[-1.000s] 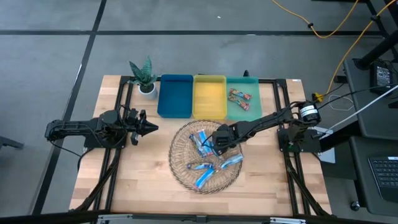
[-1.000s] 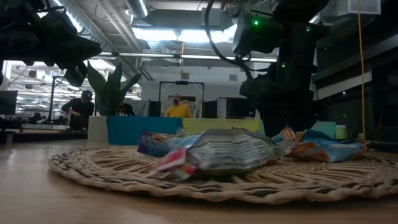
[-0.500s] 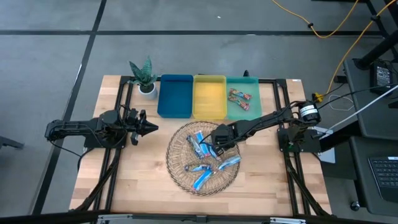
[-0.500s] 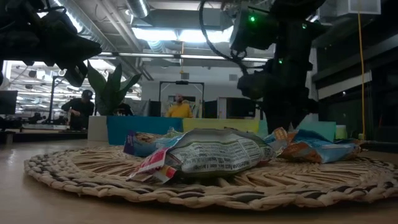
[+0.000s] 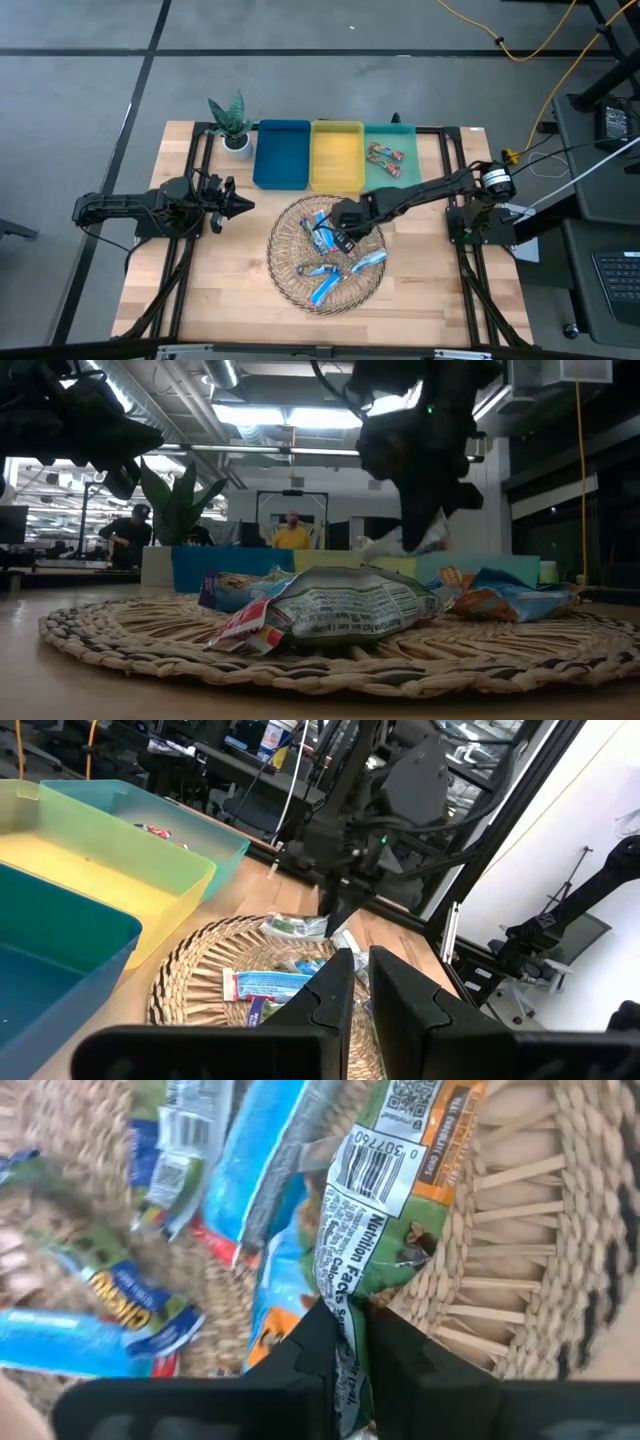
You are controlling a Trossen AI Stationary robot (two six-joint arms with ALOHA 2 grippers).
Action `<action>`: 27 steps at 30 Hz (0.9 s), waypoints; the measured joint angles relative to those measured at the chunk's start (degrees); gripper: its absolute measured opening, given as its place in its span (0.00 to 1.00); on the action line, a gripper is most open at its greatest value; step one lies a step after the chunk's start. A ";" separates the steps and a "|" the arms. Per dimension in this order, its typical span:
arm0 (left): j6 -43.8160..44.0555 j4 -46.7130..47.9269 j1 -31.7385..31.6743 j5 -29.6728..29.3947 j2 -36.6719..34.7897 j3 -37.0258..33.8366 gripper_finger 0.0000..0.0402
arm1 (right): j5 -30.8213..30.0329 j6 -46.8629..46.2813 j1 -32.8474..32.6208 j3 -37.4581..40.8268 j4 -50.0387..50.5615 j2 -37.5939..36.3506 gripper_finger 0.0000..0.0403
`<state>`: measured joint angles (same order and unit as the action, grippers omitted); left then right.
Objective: Pick and place Granola Bars by type
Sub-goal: Put the yellow granola bar into the yellow bin
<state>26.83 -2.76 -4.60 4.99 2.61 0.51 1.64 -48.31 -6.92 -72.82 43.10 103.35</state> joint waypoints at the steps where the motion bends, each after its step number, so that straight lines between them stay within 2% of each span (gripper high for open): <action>1: 0.00 0.00 -0.02 0.00 0.00 0.00 0.08 | 0.06 0.93 0.00 -0.96 0.89 0.00 0.09; 8: 0.00 0.02 -0.02 0.00 0.02 0.00 0.08 | 0.06 5.67 0.00 -9.34 8.05 0.00 0.12; 14: 0.00 0.01 -0.01 0.00 0.02 -0.01 0.08 | -0.34 9.10 0.16 -18.01 12.47 0.00 0.07; 22: 0.00 0.02 0.00 0.00 0.01 -0.02 0.08 | -0.69 12.96 1.12 -28.76 12.70 0.00 0.10; 27: 0.00 0.00 0.00 0.00 0.00 0.00 0.08 | -2.04 16.17 2.64 -34.41 12.76 0.00 0.06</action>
<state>26.83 -2.76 -4.60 4.99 2.61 0.51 -0.40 -32.14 -4.28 -107.22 55.86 103.35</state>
